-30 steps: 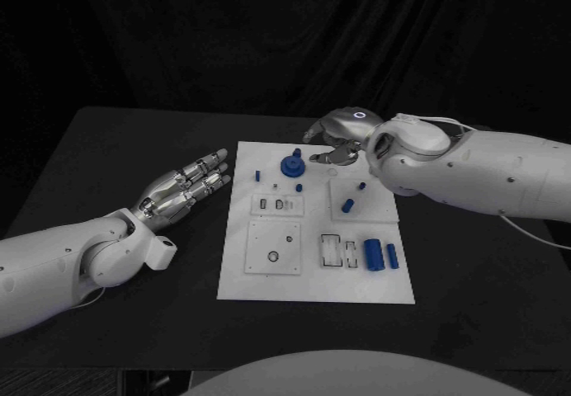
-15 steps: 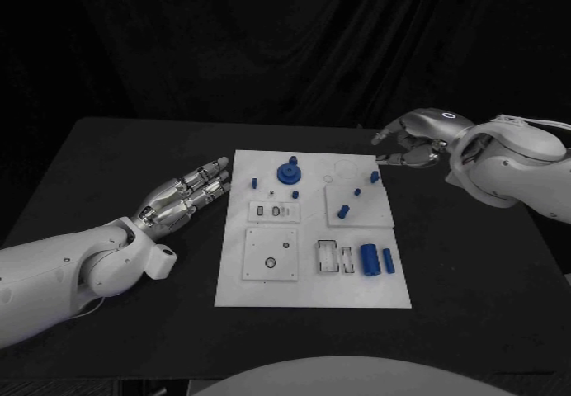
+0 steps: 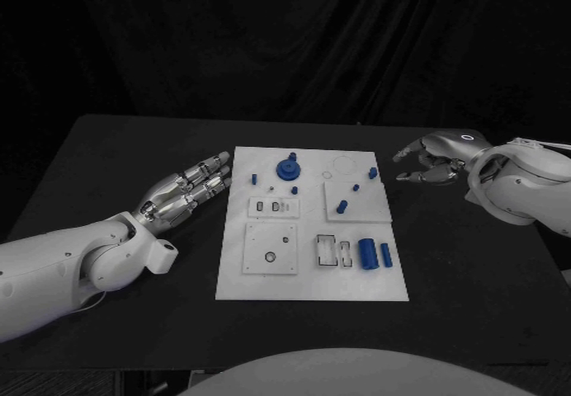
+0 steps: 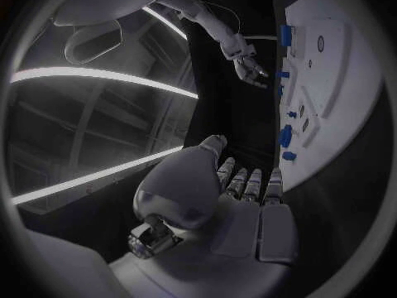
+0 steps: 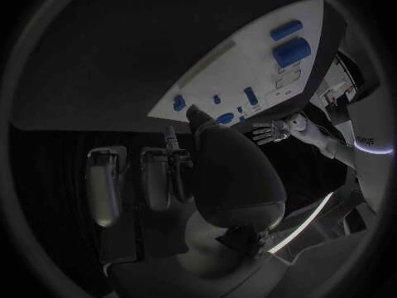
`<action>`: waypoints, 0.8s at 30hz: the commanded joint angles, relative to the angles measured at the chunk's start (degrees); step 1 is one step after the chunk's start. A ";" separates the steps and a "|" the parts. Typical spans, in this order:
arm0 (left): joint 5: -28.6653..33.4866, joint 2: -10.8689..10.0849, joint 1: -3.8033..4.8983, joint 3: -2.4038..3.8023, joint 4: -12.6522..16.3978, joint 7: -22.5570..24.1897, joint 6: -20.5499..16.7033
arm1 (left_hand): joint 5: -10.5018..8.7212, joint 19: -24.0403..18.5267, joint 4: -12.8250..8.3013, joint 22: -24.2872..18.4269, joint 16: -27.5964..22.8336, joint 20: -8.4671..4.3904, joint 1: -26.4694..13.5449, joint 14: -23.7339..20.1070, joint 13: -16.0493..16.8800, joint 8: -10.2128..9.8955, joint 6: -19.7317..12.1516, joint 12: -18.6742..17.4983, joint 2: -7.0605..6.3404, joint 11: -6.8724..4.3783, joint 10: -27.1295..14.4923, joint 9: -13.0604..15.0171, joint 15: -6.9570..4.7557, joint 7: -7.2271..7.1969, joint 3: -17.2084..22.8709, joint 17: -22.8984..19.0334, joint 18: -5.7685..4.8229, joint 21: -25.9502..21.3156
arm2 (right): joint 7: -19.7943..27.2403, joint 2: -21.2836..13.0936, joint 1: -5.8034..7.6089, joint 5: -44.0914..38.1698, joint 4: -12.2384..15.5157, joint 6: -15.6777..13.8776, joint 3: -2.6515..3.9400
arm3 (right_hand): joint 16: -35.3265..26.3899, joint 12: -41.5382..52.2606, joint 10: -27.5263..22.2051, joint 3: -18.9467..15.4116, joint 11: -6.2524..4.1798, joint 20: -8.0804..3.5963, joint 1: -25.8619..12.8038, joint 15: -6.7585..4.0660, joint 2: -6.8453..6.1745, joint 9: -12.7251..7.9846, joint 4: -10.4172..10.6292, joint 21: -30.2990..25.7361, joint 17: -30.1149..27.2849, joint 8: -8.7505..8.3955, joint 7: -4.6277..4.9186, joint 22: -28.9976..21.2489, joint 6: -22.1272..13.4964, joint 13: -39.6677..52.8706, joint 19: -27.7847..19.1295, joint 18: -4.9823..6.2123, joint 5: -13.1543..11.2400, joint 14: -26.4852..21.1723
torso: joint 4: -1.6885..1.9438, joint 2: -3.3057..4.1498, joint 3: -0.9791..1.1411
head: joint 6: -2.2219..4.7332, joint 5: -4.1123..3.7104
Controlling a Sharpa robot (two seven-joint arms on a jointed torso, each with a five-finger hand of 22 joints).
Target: Assemble the parts on the task board
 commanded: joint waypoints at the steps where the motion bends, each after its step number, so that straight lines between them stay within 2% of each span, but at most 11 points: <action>1: 0.09 0.01 -0.15 0.04 0.06 11.16 0.40 | 0.32 0.17 0.10 -0.08 -0.21 0.42 -0.56 -0.02 -0.08 0.22 -0.30 -0.38 0.02 0.29 0.10 0.00 0.57 0.17 0.39 -0.07 0.25 -0.20 | -0.33 0.84 -0.94 -0.92 -1.55 -1.16 0.05 | 0.17 0.15 5.97 -0.23 -0.23 -0.34 0.42 -0.36 -0.65 -0.14 0.24 0.15 15.09 -0.01 0.26 15.10 -0.22 15.07 6.05 -0.44 -0.16 5.85 | 0.22 -0.06 -0.03 | -0.18 -0.09; 5: 0.09 -0.08 -0.19 0.04 0.09 11.16 0.41 | 0.32 0.17 0.10 -0.08 -0.21 0.42 -0.56 -0.02 -0.08 0.22 -0.30 -0.38 0.02 0.29 0.10 0.00 0.57 0.17 0.39 -0.07 0.25 -0.20 | -0.41 2.16 -1.88 -0.95 -3.49 -1.60 0.05 | 0.17 0.15 5.97 -0.32 0.03 -0.22 1.33 -0.16 -0.58 -0.26 0.32 0.15 15.09 0.34 0.56 15.10 0.42 15.07 6.05 -0.44 1.70 5.85 | 0.08 0.02 0.08 | -0.27 -0.02; 9: 0.09 -0.14 -0.23 0.04 0.02 11.16 0.44 | 0.32 0.17 0.10 -0.08 -0.21 0.42 -0.56 -0.02 -0.08 0.22 -0.30 -0.38 0.02 0.29 0.10 0.00 0.57 0.17 0.39 -0.07 0.25 -0.20 | -0.30 3.39 -2.61 -0.97 -4.97 -2.12 0.06 | 0.17 0.15 5.97 -0.43 0.18 -0.12 1.54 -0.03 -0.43 -0.08 0.59 0.15 15.09 0.75 0.75 15.10 1.44 15.07 6.05 -0.44 3.01 5.85 | 0.08 -0.01 -0.03 | -0.35 -0.01; 11: 0.09 -0.15 -0.25 0.04 -0.04 11.15 0.47 | 0.32 0.17 0.10 -0.08 -0.21 0.42 -0.56 -0.02 -0.08 0.22 -0.30 -0.38 0.02 0.29 0.10 0.00 0.57 0.17 0.39 -0.07 0.25 -0.20 | -0.23 3.89 -2.85 -0.97 -5.47 -2.39 0.06 | 0.17 0.15 5.97 -0.47 0.27 -0.05 1.69 0.04 -0.38 0.07 0.72 0.15 15.09 0.97 0.86 15.10 2.04 15.07 6.05 -0.44 4.17 5.85 | 0.00 -0.02 0.00 | -0.44 0.12; 13: 0.09 -0.15 -0.27 0.04 -0.08 11.15 0.49 | 0.32 0.17 0.10 -0.08 -0.21 0.42 -0.56 -0.02 -0.08 0.22 -0.30 -0.38 0.02 0.29 0.10 0.00 0.57 0.17 0.39 -0.07 0.25 -0.20 | -0.16 4.32 -3.02 -0.98 -5.86 -2.69 0.07 | 0.17 0.15 5.97 -0.50 0.35 0.02 1.78 0.11 -0.30 0.24 0.89 0.15 15.09 1.14 0.96 15.10 2.57 15.07 6.05 -0.44 5.15 5.85 | 0.08 -0.07 0.05 | -0.55 0.06; 15: 0.09 -0.14 -0.29 0.04 -0.12 11.14 0.49 | 0.32 0.17 0.10 -0.08 -0.21 0.42 -0.56 -0.02 -0.08 0.22 -0.30 -0.38 0.02 0.29 0.10 0.00 0.57 0.17 0.39 -0.07 0.25 -0.20 | -0.13 4.59 -3.12 -0.98 -6.08 -2.99 0.08 | 0.17 0.15 5.97 -0.46 0.42 0.09 1.79 0.19 -0.19 0.34 1.14 0.15 15.09 1.11 1.05 15.10 2.74 15.07 6.05 -0.44 7.03 5.85 | 0.15 -0.13 0.05 | -0.71 -0.02; 16: 0.09 -0.12 -0.30 0.04 -0.15 11.14 0.50 | 0.32 0.17 0.10 -0.08 -0.21 0.42 -0.56 -0.02 -0.08 0.22 -0.30 -0.38 0.02 0.29 0.10 0.00 0.57 0.17 0.39 -0.07 0.25 -0.20 | -0.12 4.77 -3.17 -0.98 -6.20 -3.22 0.08 | 0.17 0.15 5.97 -0.37 0.49 0.16 1.54 0.26 0.05 0.40 1.66 0.15 15.09 0.97 1.14 15.10 2.76 15.07 6.05 -0.44 9.35 5.85 | 0.19 -0.14 0.03 | -0.79 0.03; 17: 0.09 -0.10 -0.31 0.04 -0.17 11.14 0.51 | 0.32 0.17 0.10 -0.08 -0.21 0.42 -0.56 -0.02 -0.08 0.22 -0.30 -0.38 0.02 0.29 0.10 0.00 0.57 0.17 0.39 -0.07 0.25 -0.20 | -0.12 4.85 -3.19 -0.98 -6.26 -3.33 0.09 | 0.17 0.15 5.97 -0.09 0.57 0.23 1.37 0.32 0.17 0.42 2.04 0.15 15.09 0.78 1.26 15.10 2.66 15.07 6.05 -0.44 12.76 5.85 | 0.21 -0.15 0.04 | -0.82 0.11; 24: 0.09 -0.10 -0.35 0.04 -0.23 11.07 0.56 | 0.32 0.17 0.10 -0.08 -0.21 0.42 -0.56 -0.02 -0.08 0.22 -0.30 -0.38 0.02 0.29 0.10 0.00 0.57 0.17 0.39 -0.07 0.25 -0.20 | -0.55 5.75 -3.29 -0.98 -7.01 -3.55 0.13 | 0.17 0.15 5.97 0.03 0.60 0.26 1.33 0.35 0.15 0.46 2.19 0.15 15.09 0.72 1.32 15.10 2.70 15.07 6.05 -0.44 13.45 5.85 | 0.30 -0.06 0.03 | -1.00 0.04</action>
